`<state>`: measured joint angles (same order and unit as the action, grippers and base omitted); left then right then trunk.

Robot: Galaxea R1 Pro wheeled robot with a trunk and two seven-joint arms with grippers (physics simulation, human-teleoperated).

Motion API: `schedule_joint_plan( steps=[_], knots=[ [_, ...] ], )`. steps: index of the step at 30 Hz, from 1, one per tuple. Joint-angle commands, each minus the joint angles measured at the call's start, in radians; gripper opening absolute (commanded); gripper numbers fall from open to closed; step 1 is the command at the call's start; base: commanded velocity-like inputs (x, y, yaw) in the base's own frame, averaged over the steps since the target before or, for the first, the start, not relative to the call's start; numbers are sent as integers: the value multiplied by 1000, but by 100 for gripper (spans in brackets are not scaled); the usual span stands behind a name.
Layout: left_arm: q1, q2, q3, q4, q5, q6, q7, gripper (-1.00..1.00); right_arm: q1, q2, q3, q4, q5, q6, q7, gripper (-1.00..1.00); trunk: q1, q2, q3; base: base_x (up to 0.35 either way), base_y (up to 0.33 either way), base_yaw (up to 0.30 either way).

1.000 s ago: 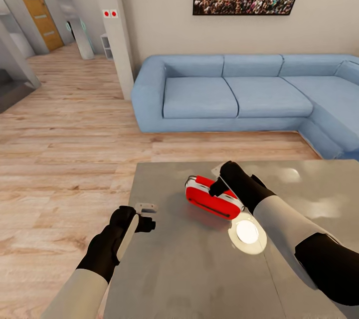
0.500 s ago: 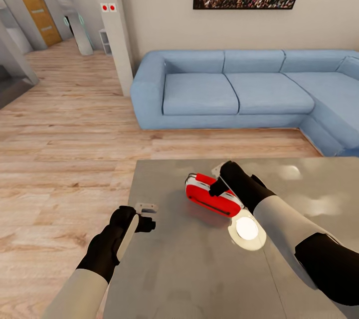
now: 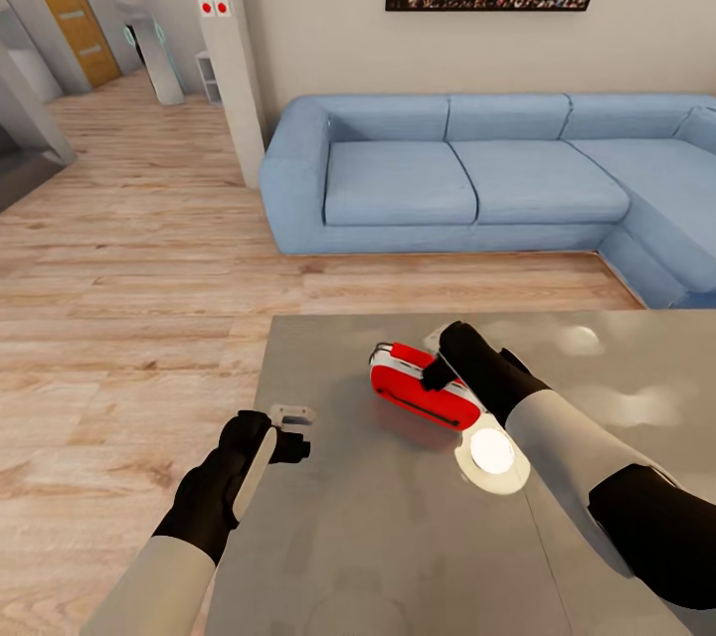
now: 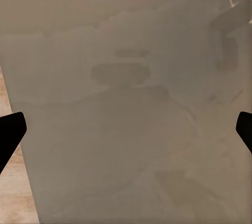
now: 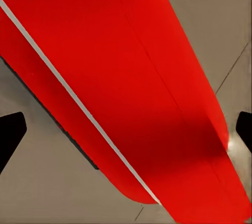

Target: Turn on the radio receiver that's on the table in the living room.

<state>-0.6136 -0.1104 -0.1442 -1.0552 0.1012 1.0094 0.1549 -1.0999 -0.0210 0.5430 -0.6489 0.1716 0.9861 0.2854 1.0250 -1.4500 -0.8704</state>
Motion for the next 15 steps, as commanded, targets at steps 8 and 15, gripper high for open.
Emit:
schedule_joint_plan(
  steps=[8,15],
  knots=[
    [0,0,0,0,0,0,0,100,0,-1,-1,0,86,-1,1,100,0,0,0,0,0,0],
    [0,0,0,0,0,0,0,100,0,-14,-1,0,95,-1,1,100,0,0,0,0,0,0]
  ],
)
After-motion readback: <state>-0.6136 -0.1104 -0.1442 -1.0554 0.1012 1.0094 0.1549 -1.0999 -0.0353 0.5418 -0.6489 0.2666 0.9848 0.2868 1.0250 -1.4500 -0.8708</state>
